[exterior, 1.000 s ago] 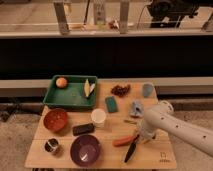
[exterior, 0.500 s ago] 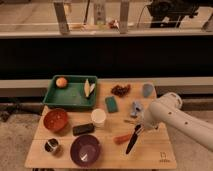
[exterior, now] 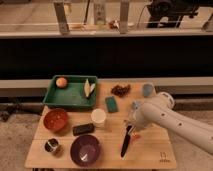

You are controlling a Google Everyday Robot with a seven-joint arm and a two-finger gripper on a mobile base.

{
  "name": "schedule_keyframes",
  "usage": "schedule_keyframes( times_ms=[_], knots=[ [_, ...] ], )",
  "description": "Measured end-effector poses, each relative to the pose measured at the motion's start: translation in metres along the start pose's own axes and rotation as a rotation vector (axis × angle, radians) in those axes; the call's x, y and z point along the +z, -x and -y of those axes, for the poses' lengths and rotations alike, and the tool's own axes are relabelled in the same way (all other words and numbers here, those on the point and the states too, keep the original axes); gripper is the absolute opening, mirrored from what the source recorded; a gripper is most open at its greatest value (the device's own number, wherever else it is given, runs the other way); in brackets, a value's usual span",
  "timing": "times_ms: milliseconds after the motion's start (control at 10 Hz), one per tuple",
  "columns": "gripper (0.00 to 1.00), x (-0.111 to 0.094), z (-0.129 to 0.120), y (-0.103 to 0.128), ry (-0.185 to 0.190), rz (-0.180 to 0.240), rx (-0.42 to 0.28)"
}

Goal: Place brush in purple bowl

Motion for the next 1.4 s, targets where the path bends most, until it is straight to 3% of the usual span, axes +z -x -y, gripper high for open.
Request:
schedule_keyframes(
  times_ms=[300,400,600,900,1200,1400],
  knots=[
    [0.24,-0.014,0.021,0.038,-0.007,0.029,-0.224],
    [0.15,-0.016,0.033,0.054,-0.009,0.042,-0.318],
    [0.03,-0.014,0.052,0.076,-0.011,0.062,-0.436],
    [0.02,-0.009,0.079,0.104,-0.007,0.093,-0.614],
    [0.02,0.002,0.112,0.147,-0.001,0.138,-0.816],
    [0.02,0.01,0.121,0.17,0.01,0.172,-0.922]
  ],
)
